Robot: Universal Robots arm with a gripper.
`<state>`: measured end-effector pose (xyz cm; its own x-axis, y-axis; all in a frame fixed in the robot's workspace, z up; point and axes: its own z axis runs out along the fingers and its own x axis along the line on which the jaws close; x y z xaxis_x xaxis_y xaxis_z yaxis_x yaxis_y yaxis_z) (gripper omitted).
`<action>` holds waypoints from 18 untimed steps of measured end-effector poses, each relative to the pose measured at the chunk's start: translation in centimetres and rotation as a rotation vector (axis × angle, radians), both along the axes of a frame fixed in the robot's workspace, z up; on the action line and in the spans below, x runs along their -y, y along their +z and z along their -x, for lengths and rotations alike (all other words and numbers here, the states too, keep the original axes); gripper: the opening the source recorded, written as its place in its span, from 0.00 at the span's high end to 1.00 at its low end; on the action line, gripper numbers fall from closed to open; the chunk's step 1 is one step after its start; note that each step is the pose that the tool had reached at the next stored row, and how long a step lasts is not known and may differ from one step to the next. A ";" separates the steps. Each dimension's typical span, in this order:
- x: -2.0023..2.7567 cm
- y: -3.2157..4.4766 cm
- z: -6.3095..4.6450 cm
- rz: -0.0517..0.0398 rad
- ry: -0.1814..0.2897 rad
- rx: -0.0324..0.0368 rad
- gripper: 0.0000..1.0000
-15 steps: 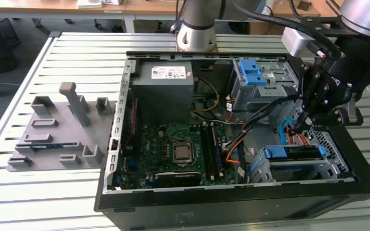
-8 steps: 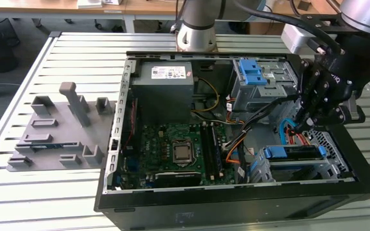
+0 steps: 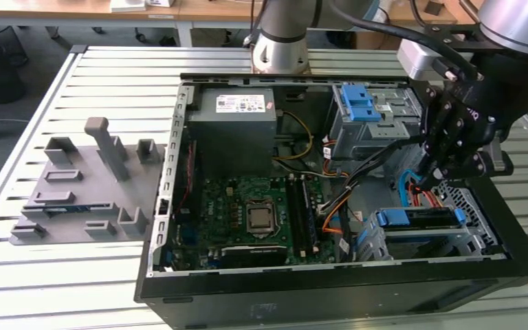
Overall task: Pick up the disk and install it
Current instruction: 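Insert the second disk wire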
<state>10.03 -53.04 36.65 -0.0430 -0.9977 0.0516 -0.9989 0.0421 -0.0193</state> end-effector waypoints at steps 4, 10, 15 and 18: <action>-0.01 -0.30 0.0 -0.0001 0.000 -0.0001 0.76; 0.00 -0.65 0.0 0.0000 0.000 -0.0001 0.76; -0.01 -0.71 0.0 0.0000 0.000 0.0000 0.78; 0.00 -0.71 0.0 -0.0006 0.000 0.0000 0.84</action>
